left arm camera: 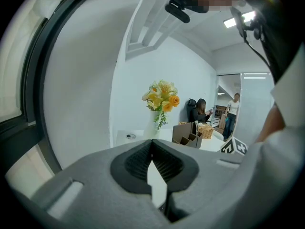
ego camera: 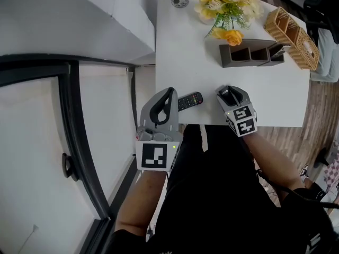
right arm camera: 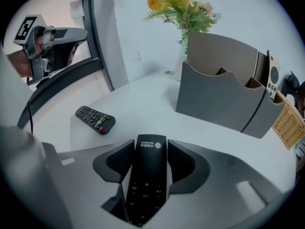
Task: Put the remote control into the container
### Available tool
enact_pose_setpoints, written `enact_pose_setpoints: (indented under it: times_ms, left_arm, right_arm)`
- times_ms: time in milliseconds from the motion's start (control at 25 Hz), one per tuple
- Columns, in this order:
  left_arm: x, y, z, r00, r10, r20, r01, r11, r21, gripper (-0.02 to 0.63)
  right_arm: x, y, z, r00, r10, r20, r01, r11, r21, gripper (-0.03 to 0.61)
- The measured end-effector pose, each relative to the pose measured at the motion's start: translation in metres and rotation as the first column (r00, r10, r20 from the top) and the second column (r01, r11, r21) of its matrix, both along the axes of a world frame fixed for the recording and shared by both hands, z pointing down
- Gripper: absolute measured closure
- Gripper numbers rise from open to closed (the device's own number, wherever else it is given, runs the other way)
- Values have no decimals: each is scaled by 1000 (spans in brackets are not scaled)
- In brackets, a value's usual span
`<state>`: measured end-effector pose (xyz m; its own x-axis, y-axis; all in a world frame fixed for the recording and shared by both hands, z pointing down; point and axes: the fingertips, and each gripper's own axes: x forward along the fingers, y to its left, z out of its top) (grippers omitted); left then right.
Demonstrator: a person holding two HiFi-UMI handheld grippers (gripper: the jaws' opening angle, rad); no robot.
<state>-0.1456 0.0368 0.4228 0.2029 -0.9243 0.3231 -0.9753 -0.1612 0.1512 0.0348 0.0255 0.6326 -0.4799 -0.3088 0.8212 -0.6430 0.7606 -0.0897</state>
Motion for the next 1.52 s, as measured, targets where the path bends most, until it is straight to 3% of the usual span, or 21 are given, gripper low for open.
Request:
enact_pose_setpoints:
  times_ms: [280, 840, 1520]
  left_arm:
    - [6, -2, -8, 1000, 3, 2, -3, 1000, 16, 614]
    - [35, -26, -42, 998, 60, 17, -61, 994, 90, 614]
    - [79, -76, -92, 985, 167, 39, -171, 970, 171, 614]
  right_arm:
    - [2, -3, -4, 1000, -6, 21, 6, 1000, -15, 367]
    - [22, -44, -73, 989, 68, 130, -86, 986, 143, 367]
    - [61, -105, -161, 951, 182, 250, -254, 921, 297, 367]
